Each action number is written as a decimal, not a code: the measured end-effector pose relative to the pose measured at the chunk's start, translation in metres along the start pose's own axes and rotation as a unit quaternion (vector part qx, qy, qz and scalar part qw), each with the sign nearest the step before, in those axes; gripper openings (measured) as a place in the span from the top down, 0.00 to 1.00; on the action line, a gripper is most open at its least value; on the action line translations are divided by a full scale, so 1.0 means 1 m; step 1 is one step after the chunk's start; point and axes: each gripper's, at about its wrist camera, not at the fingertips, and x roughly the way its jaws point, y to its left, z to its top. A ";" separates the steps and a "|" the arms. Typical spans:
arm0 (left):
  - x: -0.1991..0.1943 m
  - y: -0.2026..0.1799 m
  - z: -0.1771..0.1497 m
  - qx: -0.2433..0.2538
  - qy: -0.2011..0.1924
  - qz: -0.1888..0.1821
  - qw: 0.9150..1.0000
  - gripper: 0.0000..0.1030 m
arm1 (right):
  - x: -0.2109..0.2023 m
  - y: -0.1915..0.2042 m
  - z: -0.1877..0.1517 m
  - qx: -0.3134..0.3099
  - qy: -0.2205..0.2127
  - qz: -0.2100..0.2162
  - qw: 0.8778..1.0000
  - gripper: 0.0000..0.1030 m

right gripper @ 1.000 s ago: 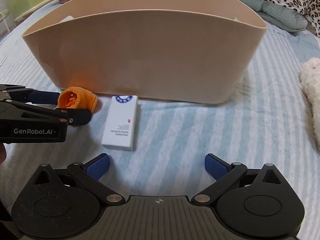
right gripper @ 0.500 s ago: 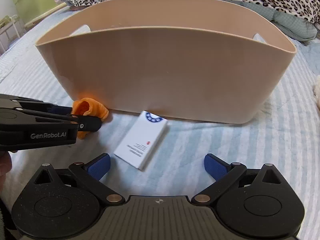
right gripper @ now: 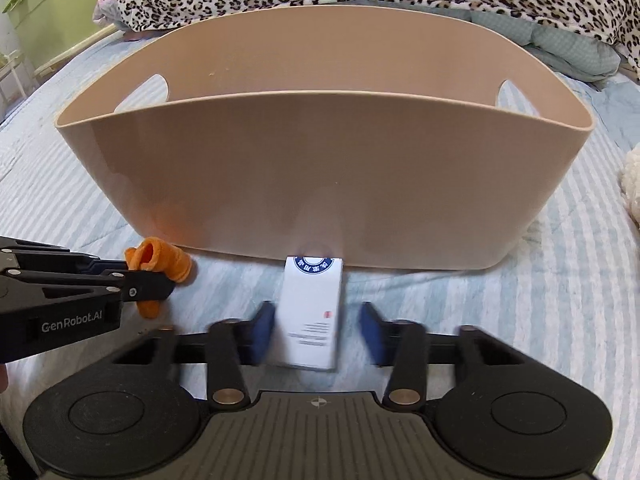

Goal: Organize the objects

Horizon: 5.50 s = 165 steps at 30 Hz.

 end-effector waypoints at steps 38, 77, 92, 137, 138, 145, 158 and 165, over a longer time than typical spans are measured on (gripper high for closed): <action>-0.086 -0.035 0.074 0.082 -0.152 0.004 0.985 0.90 | -0.134 -0.039 0.062 0.000 -0.191 -0.016 0.982 0.73; -0.057 -0.045 0.088 0.042 -0.049 0.054 0.996 0.27 | -0.090 -0.038 0.066 -0.005 -0.096 -0.061 0.993 0.07; -0.112 -0.049 0.053 0.042 -0.068 0.060 0.995 0.27 | -0.136 -0.014 0.020 0.012 -0.100 -0.041 0.994 0.05; -0.224 -0.066 -0.042 0.025 -0.083 0.038 0.996 0.27 | -0.238 0.011 -0.069 0.036 -0.117 -0.025 0.992 0.00; -0.226 -0.065 -0.045 0.022 -0.083 0.038 0.996 0.27 | -0.240 0.011 -0.070 0.036 -0.117 -0.024 0.992 0.00; -0.236 -0.066 -0.060 0.027 -0.075 0.045 0.996 0.27 | -0.249 0.017 -0.080 0.038 -0.112 -0.017 0.993 0.00; -0.245 -0.063 -0.080 0.013 -0.065 0.050 0.997 0.27 | -0.261 0.028 -0.099 0.031 -0.103 -0.011 0.994 0.00; -0.245 -0.066 -0.084 0.017 -0.055 0.048 0.997 0.27 | -0.262 0.032 -0.106 0.033 -0.096 -0.005 0.995 0.00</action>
